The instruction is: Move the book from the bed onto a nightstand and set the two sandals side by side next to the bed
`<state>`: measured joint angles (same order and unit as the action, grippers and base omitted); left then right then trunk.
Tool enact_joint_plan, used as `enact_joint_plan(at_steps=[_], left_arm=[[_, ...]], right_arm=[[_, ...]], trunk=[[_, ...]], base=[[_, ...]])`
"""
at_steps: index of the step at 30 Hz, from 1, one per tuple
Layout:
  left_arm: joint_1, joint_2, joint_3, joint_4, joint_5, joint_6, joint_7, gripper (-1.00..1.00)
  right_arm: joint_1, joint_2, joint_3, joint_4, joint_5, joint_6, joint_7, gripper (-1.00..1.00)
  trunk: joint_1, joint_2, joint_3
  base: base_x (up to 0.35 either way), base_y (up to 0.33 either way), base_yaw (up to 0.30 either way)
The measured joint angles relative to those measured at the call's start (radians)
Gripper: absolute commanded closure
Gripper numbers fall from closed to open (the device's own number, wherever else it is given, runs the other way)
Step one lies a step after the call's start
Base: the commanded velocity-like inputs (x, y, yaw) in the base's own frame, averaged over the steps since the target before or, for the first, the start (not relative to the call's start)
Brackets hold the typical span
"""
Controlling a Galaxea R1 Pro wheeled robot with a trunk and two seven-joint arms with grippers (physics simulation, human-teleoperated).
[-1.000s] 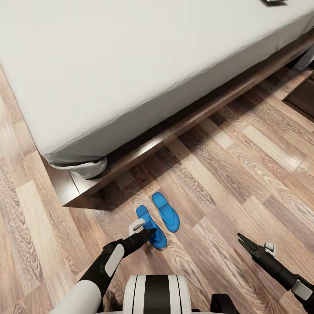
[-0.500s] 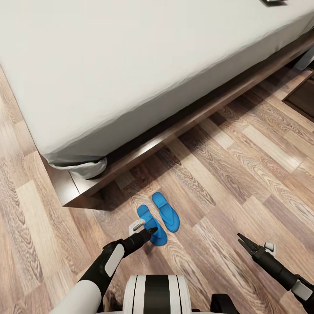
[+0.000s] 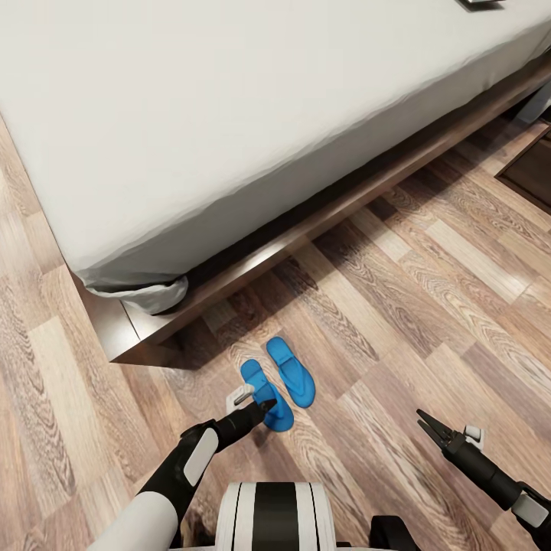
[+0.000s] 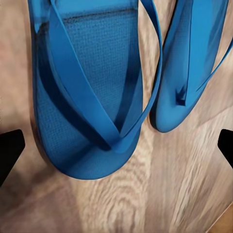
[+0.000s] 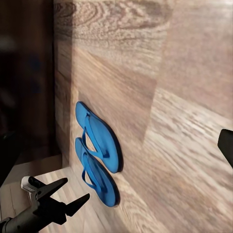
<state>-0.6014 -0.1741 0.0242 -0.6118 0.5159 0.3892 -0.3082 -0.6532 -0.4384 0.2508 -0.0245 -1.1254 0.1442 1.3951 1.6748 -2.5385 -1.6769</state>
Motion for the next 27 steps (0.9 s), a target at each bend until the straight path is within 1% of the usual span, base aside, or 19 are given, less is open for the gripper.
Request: enact_joint_plan(at_steps=[11,27], left_arm=[[0.000,0.000,0.000,0.000,0.000,0.003,-0.001,-1.00],[0.000,0.000,-0.005,0.000,-0.001,0.014,-0.004,-1.00]], right_arm=[[0.000,0.000,0.000,0.004,0.001,0.002,-0.001,-1.00],[0.000,0.002,-0.001,0.005,0.003,0.002,-0.002,-1.00]], trunk=[[0.000,0.000,0.000],[-0.007,0.004,0.062]], base=[[0.000,0.000,0.000],[0.000,0.000,0.000]])
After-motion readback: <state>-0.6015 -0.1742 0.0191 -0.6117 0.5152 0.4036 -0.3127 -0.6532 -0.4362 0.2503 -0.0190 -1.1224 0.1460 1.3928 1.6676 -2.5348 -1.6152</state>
